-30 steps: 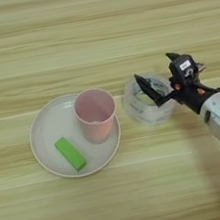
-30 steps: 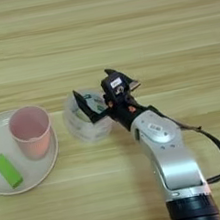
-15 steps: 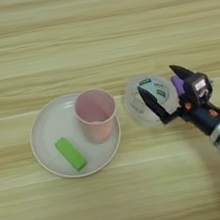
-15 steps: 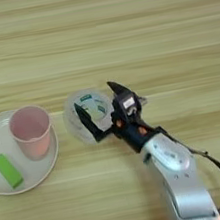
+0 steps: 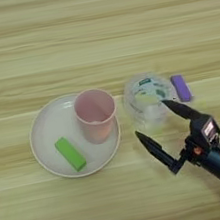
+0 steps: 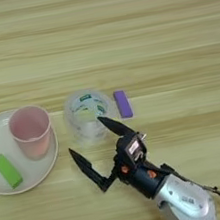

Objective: Move the objects on the table

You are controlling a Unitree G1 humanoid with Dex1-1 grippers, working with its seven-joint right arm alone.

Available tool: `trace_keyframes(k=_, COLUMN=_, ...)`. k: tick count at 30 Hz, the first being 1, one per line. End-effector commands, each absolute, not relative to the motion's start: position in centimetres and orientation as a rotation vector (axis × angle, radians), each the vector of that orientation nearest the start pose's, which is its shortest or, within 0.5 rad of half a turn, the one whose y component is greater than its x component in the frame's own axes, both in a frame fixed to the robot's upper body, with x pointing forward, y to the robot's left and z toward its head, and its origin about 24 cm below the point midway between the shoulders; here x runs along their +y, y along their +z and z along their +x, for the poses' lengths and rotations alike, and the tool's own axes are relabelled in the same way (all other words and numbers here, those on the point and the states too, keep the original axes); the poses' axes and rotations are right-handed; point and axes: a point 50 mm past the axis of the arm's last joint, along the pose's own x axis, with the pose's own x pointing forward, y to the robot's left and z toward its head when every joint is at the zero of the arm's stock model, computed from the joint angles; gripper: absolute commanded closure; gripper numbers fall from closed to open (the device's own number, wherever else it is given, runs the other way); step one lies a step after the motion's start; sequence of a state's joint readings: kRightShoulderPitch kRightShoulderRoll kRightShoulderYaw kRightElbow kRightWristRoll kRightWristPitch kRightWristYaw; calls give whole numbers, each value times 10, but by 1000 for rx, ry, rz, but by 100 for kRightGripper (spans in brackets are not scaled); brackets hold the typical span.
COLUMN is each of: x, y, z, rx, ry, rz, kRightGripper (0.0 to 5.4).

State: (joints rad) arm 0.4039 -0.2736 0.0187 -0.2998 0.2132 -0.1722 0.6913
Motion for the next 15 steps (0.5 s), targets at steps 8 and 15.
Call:
trace_keyframes(k=8, x=-144, y=64, z=167, rx=-147, ry=824, rz=-179, kRightGripper=2)
trace_keyframes(k=15, x=-130, y=63, z=176, rx=-165, ry=876, rz=-199, kRightGripper=2)
